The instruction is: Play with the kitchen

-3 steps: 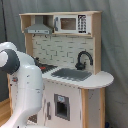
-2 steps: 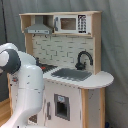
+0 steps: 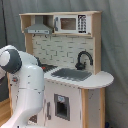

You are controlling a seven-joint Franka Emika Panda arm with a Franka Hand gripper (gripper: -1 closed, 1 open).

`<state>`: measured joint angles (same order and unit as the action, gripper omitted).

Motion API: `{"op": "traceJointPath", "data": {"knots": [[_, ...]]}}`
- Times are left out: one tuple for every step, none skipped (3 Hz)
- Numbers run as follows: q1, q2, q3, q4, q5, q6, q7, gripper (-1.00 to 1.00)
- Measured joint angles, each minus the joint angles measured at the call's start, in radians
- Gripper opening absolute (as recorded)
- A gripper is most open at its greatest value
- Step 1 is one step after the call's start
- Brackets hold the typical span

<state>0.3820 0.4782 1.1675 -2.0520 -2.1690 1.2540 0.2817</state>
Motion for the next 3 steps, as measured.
{"op": "traceJointPath", "data": {"knots": [[-0.018, 0.011, -0.009, -0.049, 0.0, 0.004, 0.093, 1.0], [-0.042, 0.013, -0.013, -0.091, 0.0, 0.017, 0.195, 1.0], [-0.062, 0.013, -0.014, -0.108, 0.0, 0.039, 0.29, 1.0]]}}
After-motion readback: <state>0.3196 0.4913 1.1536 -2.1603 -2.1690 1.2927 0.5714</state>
